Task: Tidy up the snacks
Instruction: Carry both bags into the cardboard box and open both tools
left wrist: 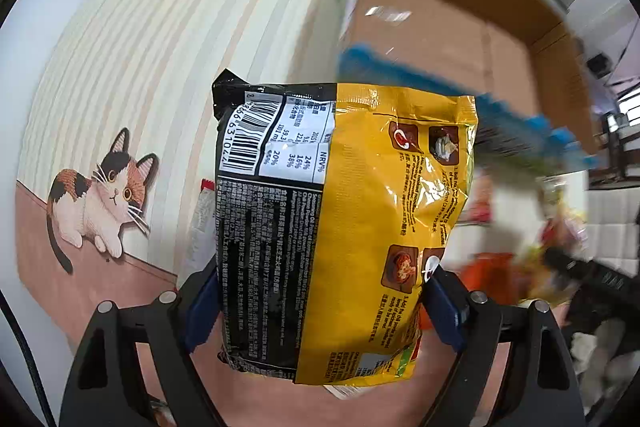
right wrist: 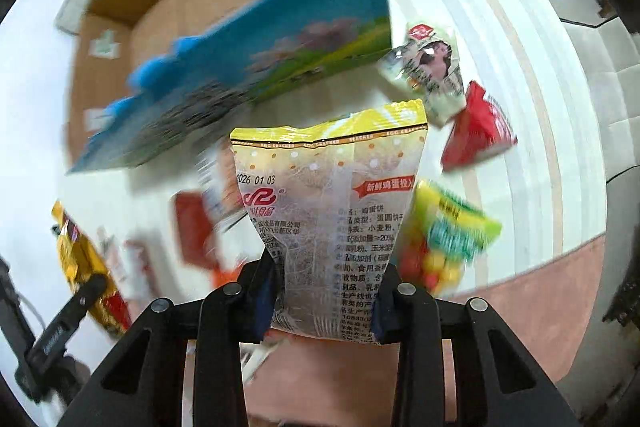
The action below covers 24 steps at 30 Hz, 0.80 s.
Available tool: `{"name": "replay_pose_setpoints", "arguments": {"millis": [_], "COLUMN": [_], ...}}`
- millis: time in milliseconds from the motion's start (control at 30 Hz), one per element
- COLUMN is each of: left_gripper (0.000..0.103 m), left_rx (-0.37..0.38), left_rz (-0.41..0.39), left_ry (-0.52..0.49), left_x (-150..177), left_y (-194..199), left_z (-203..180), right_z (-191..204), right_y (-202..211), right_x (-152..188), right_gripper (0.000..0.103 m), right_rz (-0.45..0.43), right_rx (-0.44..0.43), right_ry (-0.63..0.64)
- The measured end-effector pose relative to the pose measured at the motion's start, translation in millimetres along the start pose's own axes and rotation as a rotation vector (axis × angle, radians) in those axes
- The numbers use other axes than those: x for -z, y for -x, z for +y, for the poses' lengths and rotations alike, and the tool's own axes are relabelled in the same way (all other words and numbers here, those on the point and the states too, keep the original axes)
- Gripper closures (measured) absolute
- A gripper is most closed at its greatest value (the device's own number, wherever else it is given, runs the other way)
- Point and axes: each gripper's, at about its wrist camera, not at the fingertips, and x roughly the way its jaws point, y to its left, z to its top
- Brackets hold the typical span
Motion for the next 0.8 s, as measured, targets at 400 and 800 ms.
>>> {"name": "replay_pose_setpoints", "arguments": {"millis": [400,800], "left_gripper": [0.017,0.017], "left_rx": [0.103,0.123], "left_rz": [-0.121,0.136], "left_ry": [-0.102,-0.114], "left_x": [-111.4,-242.3], "left_y": [59.9,-78.2], "left_z": [-123.0,-172.6], "right_z": [84.0,106.0], "right_y": [115.0,34.3], "right_x": [-51.0,-194.8], "right_gripper": [0.064,0.064], "right_rz": [-0.166,-0.092], "right_rx": [-0.154,-0.031], "right_ry": [0.160,0.161]}}
